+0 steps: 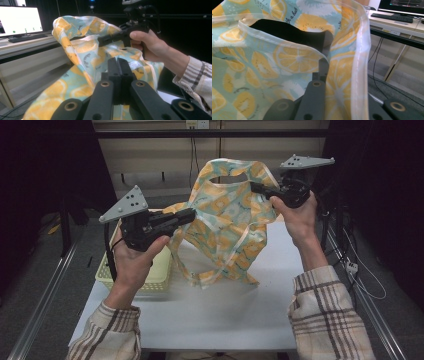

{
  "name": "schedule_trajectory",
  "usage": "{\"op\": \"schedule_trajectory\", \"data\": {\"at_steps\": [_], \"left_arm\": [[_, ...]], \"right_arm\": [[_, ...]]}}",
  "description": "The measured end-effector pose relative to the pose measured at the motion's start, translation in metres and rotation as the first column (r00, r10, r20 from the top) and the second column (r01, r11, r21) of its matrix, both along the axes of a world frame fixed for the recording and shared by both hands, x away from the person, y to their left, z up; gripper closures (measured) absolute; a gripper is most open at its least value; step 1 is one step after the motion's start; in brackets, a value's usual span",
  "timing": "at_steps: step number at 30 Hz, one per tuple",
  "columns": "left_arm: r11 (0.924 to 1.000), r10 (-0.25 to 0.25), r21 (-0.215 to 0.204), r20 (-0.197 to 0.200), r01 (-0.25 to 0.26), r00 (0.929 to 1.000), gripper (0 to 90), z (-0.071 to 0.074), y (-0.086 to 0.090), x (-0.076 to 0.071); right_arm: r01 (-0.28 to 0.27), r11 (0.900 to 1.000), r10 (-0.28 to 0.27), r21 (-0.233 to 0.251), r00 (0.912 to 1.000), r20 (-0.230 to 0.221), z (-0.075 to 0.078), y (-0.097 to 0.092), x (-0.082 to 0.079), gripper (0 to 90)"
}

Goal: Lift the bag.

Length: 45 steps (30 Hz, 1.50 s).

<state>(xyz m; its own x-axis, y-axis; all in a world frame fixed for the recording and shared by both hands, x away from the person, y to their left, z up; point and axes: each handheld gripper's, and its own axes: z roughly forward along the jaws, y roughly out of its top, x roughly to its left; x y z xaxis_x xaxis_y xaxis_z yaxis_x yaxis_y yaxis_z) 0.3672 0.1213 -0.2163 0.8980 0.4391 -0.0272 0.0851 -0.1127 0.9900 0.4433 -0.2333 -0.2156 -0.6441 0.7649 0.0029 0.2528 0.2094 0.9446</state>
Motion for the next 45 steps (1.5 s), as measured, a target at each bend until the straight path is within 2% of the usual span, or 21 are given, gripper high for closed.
{"op": "schedule_trajectory", "data": {"at_steps": [1,3,6,9,13,20,25,28,32,38,39,41,43,45], "left_arm": [[0.9999,-0.007,0.010,-0.013,0.007,0.9999,90.0,-0.003,-0.001,0.001],[0.9986,0.020,0.050,-0.026,-0.018,0.9995,90.0,-0.012,-0.004,0.003],[0.9957,0.023,0.091,-0.046,-0.018,0.9987,90.0,-0.024,-0.005,0.007],[0.9934,0.022,0.113,-0.063,-0.015,0.9978,90.0,-0.035,-0.007,0.008],[0.9852,0.040,0.170,-0.085,-0.025,0.9956,90.0,-0.052,-0.009,0.013],[0.9717,0.073,0.233,-0.152,-0.036,0.9856,90.0,-0.087,-0.008,0.028],[0.9666,0.081,0.254,-0.182,-0.033,0.9799,90.0,-0.102,-0.013,0.036],[0.9630,0.084,0.267,-0.182,-0.033,0.9796,90.0,-0.106,-0.018,0.038],[0.9634,0.065,0.268,-0.193,-0.011,0.9791,90.0,-0.112,-0.027,0.038],[0.9608,0.065,0.277,-0.203,-0.006,0.9771,88.6,-0.120,-0.033,0.037],[0.9618,0.067,0.274,-0.208,-0.008,0.9759,86.0,-0.121,-0.033,0.037],[0.9596,0.070,0.281,-0.193,-0.013,0.9787,80.5,-0.121,-0.033,0.036],[0.9561,0.084,0.292,-0.184,-0.027,0.9793,76.3,-0.120,-0.031,0.036],[0.9555,0.100,0.292,-0.185,-0.043,0.9776,65.7,-0.120,-0.031,0.035]], "right_arm": [[0.009,1.0000,-0.009,0.000,0.9999,-0.006,-0.003,-0.002,0.002,90.0],[0.019,0.9998,-0.019,0.003,0.9995,-0.024,-0.010,-0.005,0.005,90.0],[0.046,0.9989,-0.047,-0.010,0.9975,-0.054,-0.023,-0.009,0.012,90.0],[0.064,0.9979,-0.065,-0.004,0.9949,-0.078,-0.034,-0.014,0.020,90.0],[0.078,0.9969,-0.078,-0.006,0.9909,-0.110,-0.047,-0.016,0.030,90.0],[0.068,0.9975,-0.070,-0.019,0.9845,-0.161,-0.072,-0.008,0.040,90.0],[0.062,0.9971,-0.069,-0.046,0.9813,-0.180,-0.083,-0.002,0.046,90.0],[0.067,0.9965,-0.076,-0.050,0.9771,-0.199,-0.090,-0.002,0.050,90.0],[0.080,0.9958,-0.088,-0.045,0.9729,-0.214,-0.099,-0.004,0.055,90.0],[0.092,0.9944,-0.101,-0.052,0.9683,-0.228,-0.107,-0.007,0.057,88.2],[0.096,0.9941,-0.105,-0.050,0.9675,-0.230,-0.108,-0.008,0.057,87.6],[0.100,0.9937,-0.109,-0.051,0.9657,-0.236,-0.111,-0.009,0.056,86.2],[0.106,0.9929,-0.116,-0.055,0.9642,-0.239,-0.112,-0.010,0.055,80.8],[0.111,0.9919,-0.123,-0.061,0.9626,-0.242,-0.114,-0.009,0.055,78.3]]}}
